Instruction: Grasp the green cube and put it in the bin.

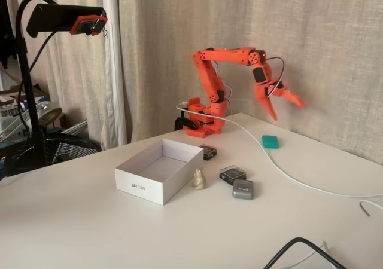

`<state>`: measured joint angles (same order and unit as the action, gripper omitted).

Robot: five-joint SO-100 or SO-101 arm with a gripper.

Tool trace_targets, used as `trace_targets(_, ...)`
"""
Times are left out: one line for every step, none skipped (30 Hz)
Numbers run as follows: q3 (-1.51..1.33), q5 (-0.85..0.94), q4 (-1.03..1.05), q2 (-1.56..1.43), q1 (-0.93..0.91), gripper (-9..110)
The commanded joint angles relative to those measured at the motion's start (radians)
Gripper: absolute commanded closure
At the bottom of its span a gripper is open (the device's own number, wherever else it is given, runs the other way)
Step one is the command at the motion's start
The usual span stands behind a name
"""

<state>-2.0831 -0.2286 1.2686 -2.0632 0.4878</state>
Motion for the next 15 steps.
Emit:
trace_targets(-0.002,0.006,0.043,0.002,0.012,56)
trace_targets(0.009,0.008,0.083,0.002,0.018,56)
trace_targets(0.021,0.011,0.126,0.002,0.021,56)
trace_targets(0.032,0.011,0.153,0.003,0.023,55)
trace_targets(0.041,0.011,0.164,0.011,0.015,55)
trace_targets(0.044,0.012,0.175,0.021,0.008,55)
trace_targets(0.044,0.017,0.179,0.035,-0.003,54)
trace_targets(0.035,0.025,0.170,0.044,-0.009,53)
trace_targets(0.029,0.026,0.166,0.058,-0.011,51)
trace_targets(0.026,0.026,0.161,0.072,-0.011,50)
trace_targets(0.025,0.026,0.156,0.086,-0.011,50)
trace_targets(0.025,0.031,0.150,0.103,-0.011,51)
trace_targets(0.023,0.049,0.155,0.115,-0.011,51)
trace_targets(0.023,0.063,0.172,0.121,-0.011,51)
trace_targets(0.023,0.077,0.179,0.121,-0.009,51)
